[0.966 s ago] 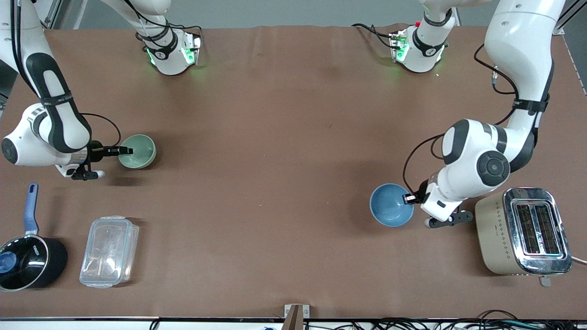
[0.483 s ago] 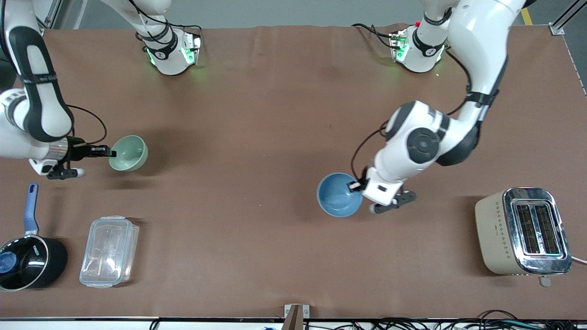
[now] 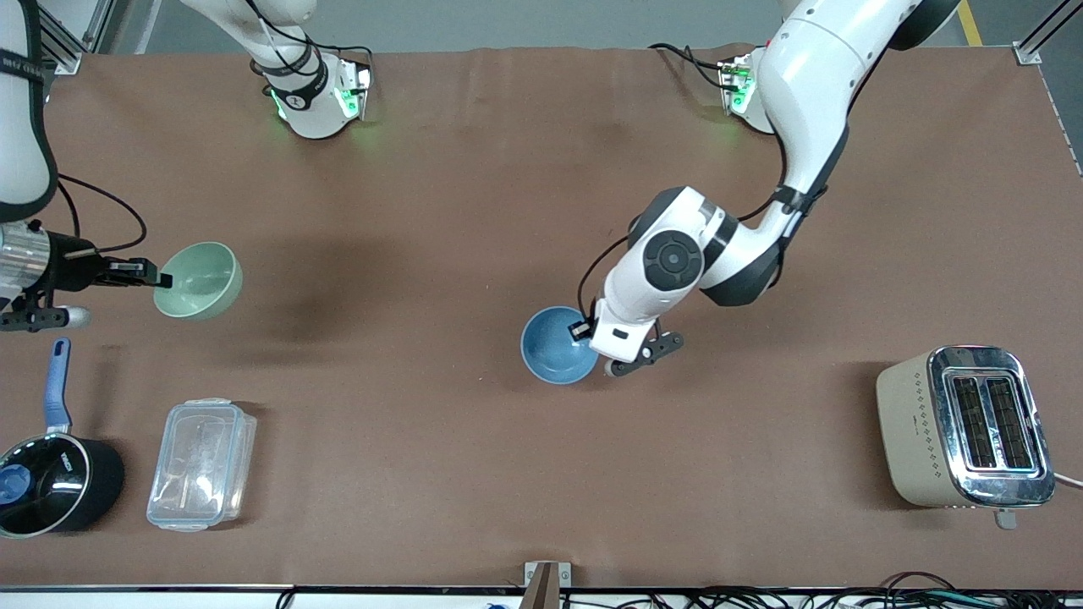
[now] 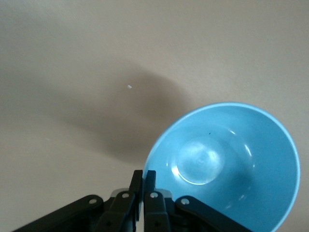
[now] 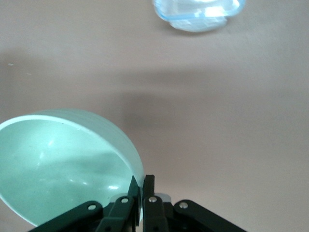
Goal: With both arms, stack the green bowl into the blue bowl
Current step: 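Slide the blue bowl toward the middle while the right gripper lifts the green bowl, then release the blue bowl with the left gripper while the right gripper tilts the green bowl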
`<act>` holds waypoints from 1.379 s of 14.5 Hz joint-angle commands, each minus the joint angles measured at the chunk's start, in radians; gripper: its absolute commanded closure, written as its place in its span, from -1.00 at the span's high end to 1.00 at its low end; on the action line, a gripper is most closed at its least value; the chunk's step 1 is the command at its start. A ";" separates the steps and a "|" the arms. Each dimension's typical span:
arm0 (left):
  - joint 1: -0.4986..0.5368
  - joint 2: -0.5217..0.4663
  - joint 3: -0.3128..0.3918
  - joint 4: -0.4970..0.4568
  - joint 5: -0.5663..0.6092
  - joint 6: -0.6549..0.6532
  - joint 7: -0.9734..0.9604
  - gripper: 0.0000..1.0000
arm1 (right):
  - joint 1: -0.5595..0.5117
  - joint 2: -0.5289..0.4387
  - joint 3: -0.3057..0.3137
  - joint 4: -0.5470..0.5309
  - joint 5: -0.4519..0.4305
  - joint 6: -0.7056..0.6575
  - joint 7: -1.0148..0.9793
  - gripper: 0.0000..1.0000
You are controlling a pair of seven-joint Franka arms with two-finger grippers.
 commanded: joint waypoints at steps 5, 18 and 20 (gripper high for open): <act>-0.096 0.084 0.009 0.028 0.019 0.090 -0.082 -0.98 | 0.267 0.003 0.000 0.074 -0.018 -0.012 0.346 -0.99; -0.004 -0.063 0.100 0.069 0.155 -0.071 -0.033 1.00 | 0.720 0.186 0.002 0.066 -0.001 0.279 0.798 -0.99; 0.077 -0.131 0.098 0.069 0.155 -0.123 0.032 1.00 | 0.752 0.244 0.003 0.066 0.001 0.331 0.802 -0.98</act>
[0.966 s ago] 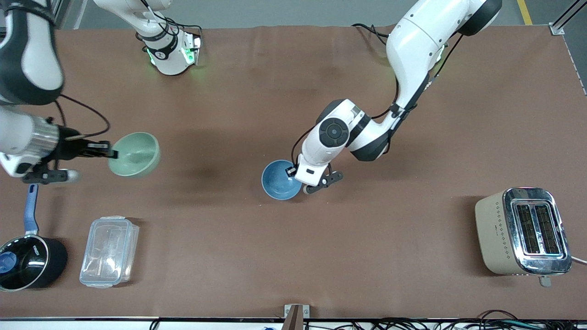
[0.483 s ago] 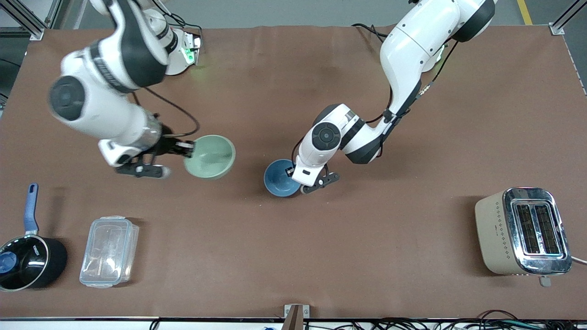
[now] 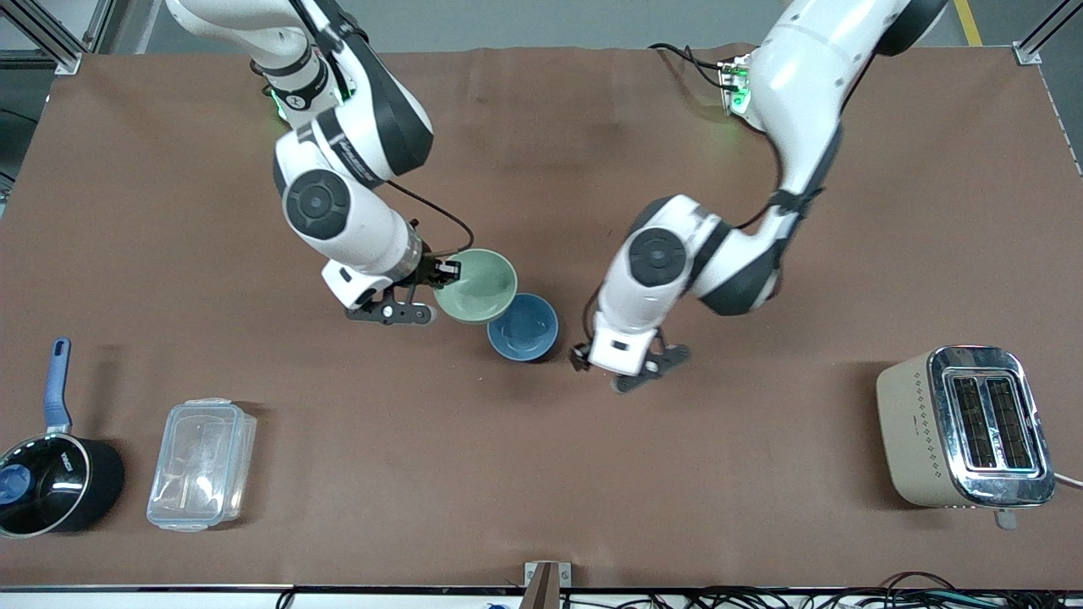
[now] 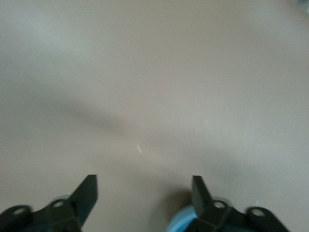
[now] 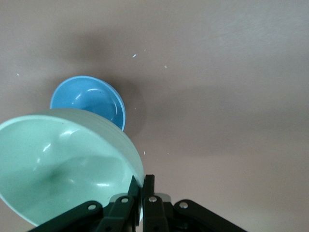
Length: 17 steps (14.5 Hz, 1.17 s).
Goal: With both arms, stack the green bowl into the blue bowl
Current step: 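Release the blue bowl with the left gripper while the right gripper tilts the green bowl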
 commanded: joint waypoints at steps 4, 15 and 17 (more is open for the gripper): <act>0.217 -0.196 -0.006 -0.025 0.017 -0.162 0.319 1.00 | 0.079 0.129 -0.009 0.005 0.072 0.130 0.046 -0.98; 0.421 -0.487 0.005 -0.052 -0.050 -0.489 0.858 1.00 | 0.058 0.211 -0.010 0.013 0.167 0.246 0.049 -0.96; 0.366 -0.559 0.106 -0.114 -0.081 -0.500 0.927 1.00 | 0.058 0.224 -0.010 0.013 0.167 0.266 0.049 -0.96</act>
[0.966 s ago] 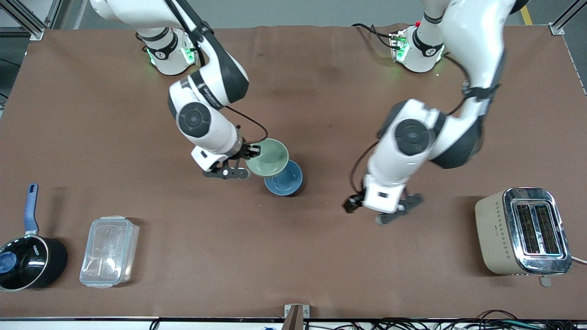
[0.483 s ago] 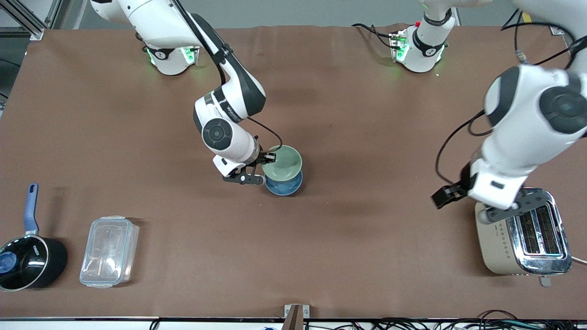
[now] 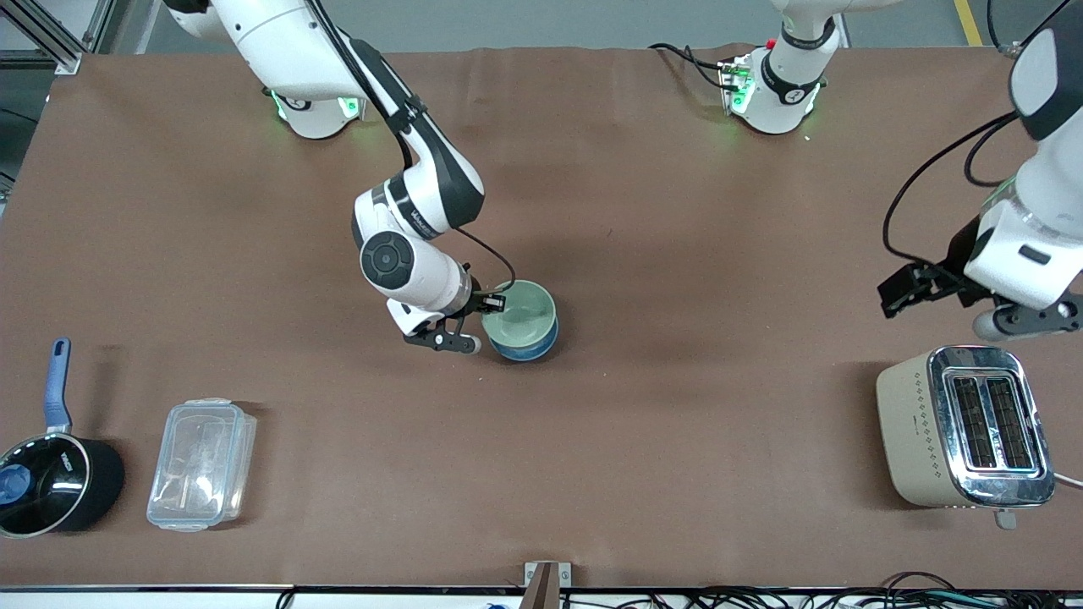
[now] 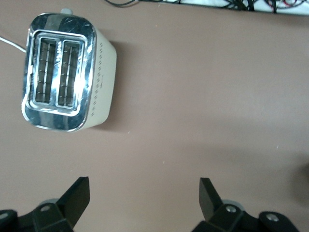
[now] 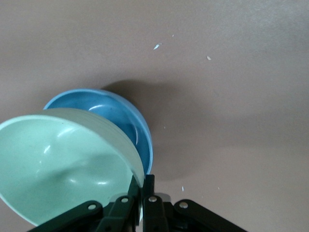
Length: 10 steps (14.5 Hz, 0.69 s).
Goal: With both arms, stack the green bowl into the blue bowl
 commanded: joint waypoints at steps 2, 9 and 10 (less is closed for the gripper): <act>-0.091 -0.133 0.188 -0.123 -0.102 -0.044 0.131 1.00 | 0.006 0.030 0.007 0.011 0.022 0.027 0.009 -0.96; -0.108 -0.175 0.230 -0.151 -0.124 -0.092 0.180 1.00 | 0.016 0.035 0.008 0.004 0.035 0.027 0.009 -0.95; -0.108 -0.173 0.228 -0.147 -0.122 -0.092 0.180 1.00 | 0.018 0.038 0.008 0.004 0.037 0.027 0.009 -0.85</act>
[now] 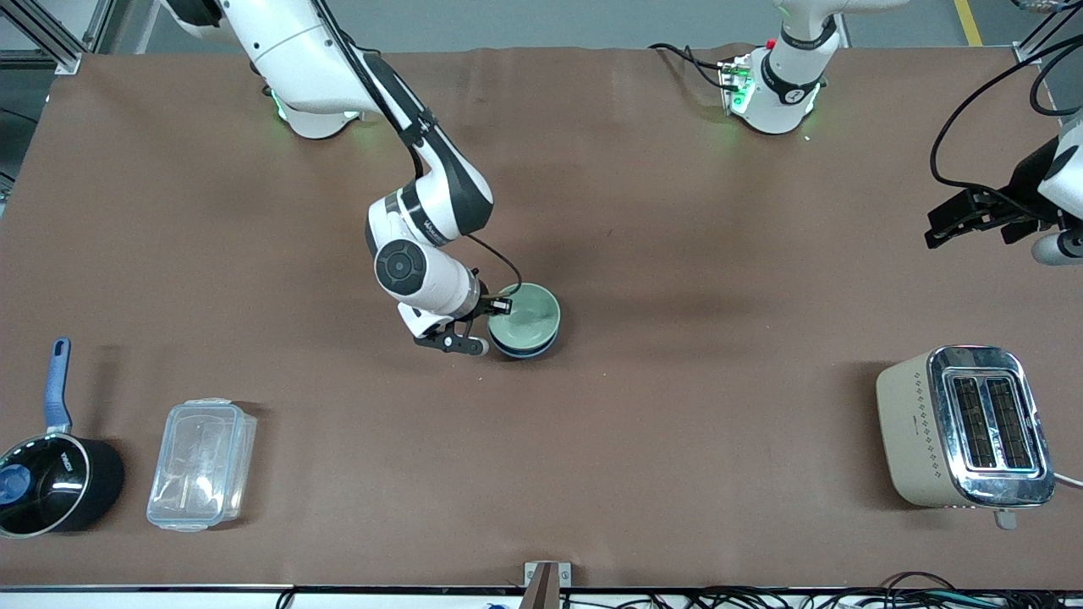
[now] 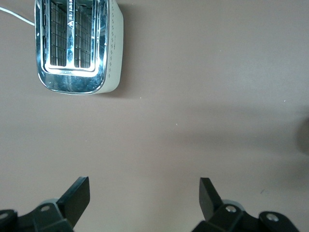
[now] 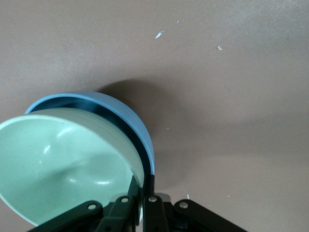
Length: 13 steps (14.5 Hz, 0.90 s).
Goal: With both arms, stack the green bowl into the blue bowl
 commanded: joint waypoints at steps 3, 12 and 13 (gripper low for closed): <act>-0.010 -0.020 0.002 -0.015 -0.008 0.000 0.006 1.00 | 0.008 0.011 0.001 0.007 0.021 0.006 0.009 0.27; -0.002 -0.023 0.008 -0.012 -0.011 -0.005 0.008 1.00 | -0.114 -0.153 -0.042 0.030 0.001 -0.084 -0.009 1.00; -0.002 -0.023 0.008 -0.012 -0.013 -0.005 0.008 1.00 | -0.134 -0.186 -0.063 0.030 -0.016 -0.101 -0.011 1.00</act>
